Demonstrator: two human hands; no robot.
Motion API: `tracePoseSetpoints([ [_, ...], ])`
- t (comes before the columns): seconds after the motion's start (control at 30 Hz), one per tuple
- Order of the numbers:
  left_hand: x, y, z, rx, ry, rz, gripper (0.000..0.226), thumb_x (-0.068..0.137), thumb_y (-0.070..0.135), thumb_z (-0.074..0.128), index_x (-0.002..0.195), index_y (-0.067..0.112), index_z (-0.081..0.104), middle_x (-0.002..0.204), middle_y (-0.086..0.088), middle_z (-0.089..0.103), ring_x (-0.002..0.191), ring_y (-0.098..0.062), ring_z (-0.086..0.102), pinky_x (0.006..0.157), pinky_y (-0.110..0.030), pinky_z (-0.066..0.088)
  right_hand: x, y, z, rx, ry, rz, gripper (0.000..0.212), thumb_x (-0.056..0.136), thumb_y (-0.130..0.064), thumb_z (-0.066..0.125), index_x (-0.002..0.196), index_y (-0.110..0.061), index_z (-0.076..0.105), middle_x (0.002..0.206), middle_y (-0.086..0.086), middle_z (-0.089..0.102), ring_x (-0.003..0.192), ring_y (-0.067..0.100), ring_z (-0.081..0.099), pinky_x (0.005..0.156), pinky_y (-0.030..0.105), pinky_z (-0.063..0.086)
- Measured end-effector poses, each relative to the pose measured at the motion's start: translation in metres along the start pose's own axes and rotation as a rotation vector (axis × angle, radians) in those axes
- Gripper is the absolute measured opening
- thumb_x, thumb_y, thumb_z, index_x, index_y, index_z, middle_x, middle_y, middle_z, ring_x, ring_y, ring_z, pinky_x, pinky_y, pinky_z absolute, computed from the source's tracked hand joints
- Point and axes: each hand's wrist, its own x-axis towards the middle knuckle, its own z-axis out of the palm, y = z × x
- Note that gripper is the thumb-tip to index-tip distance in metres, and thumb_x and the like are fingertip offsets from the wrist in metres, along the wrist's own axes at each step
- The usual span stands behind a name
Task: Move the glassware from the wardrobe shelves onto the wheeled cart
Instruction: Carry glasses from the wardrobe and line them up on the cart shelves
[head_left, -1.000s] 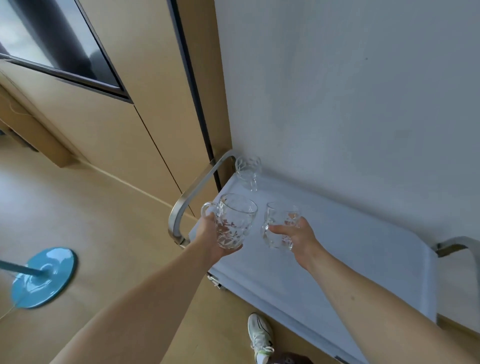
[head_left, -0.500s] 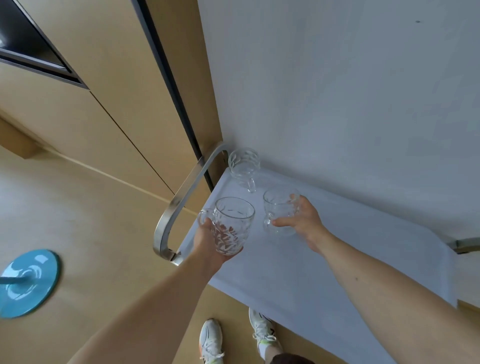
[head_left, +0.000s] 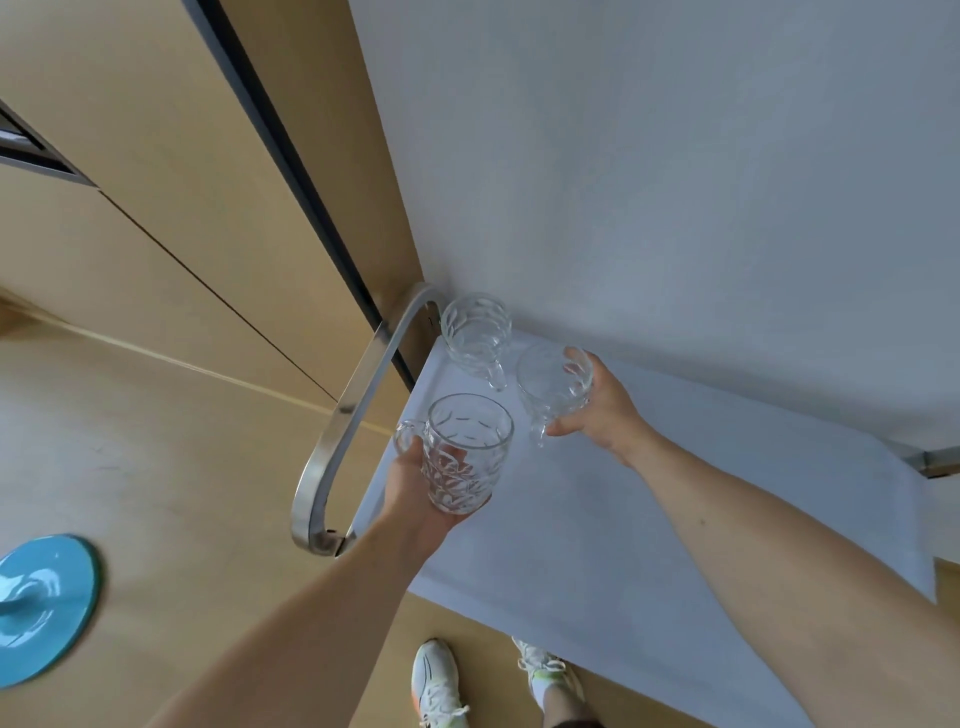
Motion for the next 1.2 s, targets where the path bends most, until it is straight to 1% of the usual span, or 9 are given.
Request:
tracePoseSetpoints([
  [0.17,0.005,0.002,0.006,0.012,0.004,0.004,0.051,0.107,0.052,0.03,0.112,0.017,0.068,0.102,-0.015,0.077,0.106,-0.04,0.07,0.095,-0.061,0.053,-0.001,0.0,-0.002,-0.186,0.13,0.002,0.121,0.051,-0.007,0.098,0.153,-0.026,0.036,0.144,0.001,0.052,0.132,0.021,0.05,0.108,0.039,0.044],
  [0.27,0.005,0.002,0.013,0.028,-0.018,-0.003,0.057,0.107,0.055,0.028,0.118,0.016,0.068,0.107,-0.016,0.076,0.099,-0.038,0.073,0.09,-0.058,0.056,-0.012,-0.002,0.003,-0.152,0.193,0.008,0.117,0.059,0.001,0.087,0.157,-0.024,0.028,0.145,0.007,0.047,0.131,0.029,0.05,0.104,0.047,0.049],
  [0.37,0.005,0.003,0.019,0.026,-0.006,-0.024,0.059,0.106,0.057,0.028,0.113,0.015,0.068,0.099,-0.016,0.077,0.092,-0.037,0.075,0.086,-0.058,0.058,-0.019,-0.008,0.008,-0.108,0.144,0.002,0.12,0.061,0.002,0.083,0.159,-0.028,0.019,0.148,0.009,0.042,0.133,0.03,0.048,0.106,0.048,0.048],
  [0.47,0.004,0.003,0.022,0.021,0.016,-0.024,0.061,0.105,0.059,0.028,0.114,0.014,0.068,0.097,-0.017,0.077,0.092,-0.038,0.075,0.086,-0.058,0.058,-0.02,-0.016,0.01,-0.081,0.133,-0.004,0.127,0.061,-0.006,0.093,0.159,-0.026,0.015,0.154,0.008,0.035,0.142,0.022,0.037,0.115,0.036,0.036],
  [0.57,0.003,0.006,0.022,0.016,0.02,-0.018,0.058,0.105,0.057,0.029,0.118,0.015,0.066,0.109,-0.018,0.074,0.102,-0.04,0.072,0.092,-0.06,0.055,-0.016,-0.024,0.012,-0.089,0.158,-0.006,0.127,0.059,-0.017,0.098,0.158,-0.024,0.02,0.153,0.007,0.038,0.143,0.019,0.036,0.109,0.027,0.032],
  [0.83,0.002,0.01,0.016,-0.002,0.043,-0.014,0.05,0.106,0.048,0.034,0.117,0.012,0.067,0.111,-0.019,0.072,0.106,-0.043,0.068,0.092,-0.06,0.055,0.008,-0.041,0.014,-0.149,0.161,-0.016,0.107,0.063,-0.01,0.089,0.152,-0.026,0.032,0.143,0.004,0.047,0.133,0.022,0.045,0.096,0.025,0.037],
  [0.93,0.003,0.009,0.013,-0.002,0.053,-0.019,0.05,0.105,0.05,0.035,0.117,0.013,0.066,0.114,-0.02,0.07,0.107,-0.043,0.067,0.091,-0.059,0.056,0.014,-0.048,0.013,-0.149,0.134,-0.021,0.109,0.065,-0.008,0.087,0.155,-0.026,0.028,0.147,0.003,0.045,0.134,0.022,0.045,0.101,0.029,0.042],
  [1.1,0.005,0.007,0.01,-0.019,0.053,-0.046,0.053,0.105,0.05,0.036,0.128,0.011,0.062,0.124,-0.022,0.067,0.112,-0.044,0.065,0.097,-0.059,0.053,0.021,-0.052,0.013,-0.158,0.11,-0.017,0.113,0.066,-0.01,0.087,0.157,-0.03,0.023,0.151,0.003,0.042,0.138,0.021,0.041,0.094,0.025,0.037],
  [1.2,0.002,0.008,0.012,-0.02,0.045,-0.05,0.055,0.105,0.051,0.037,0.133,0.01,0.06,0.126,-0.022,0.066,0.112,-0.044,0.065,0.098,-0.06,0.052,0.015,-0.048,0.011,-0.159,0.107,0.0,0.126,0.064,-0.017,0.094,0.16,-0.029,0.013,0.157,0.005,0.035,0.144,0.023,0.034,0.105,0.028,0.034],
])
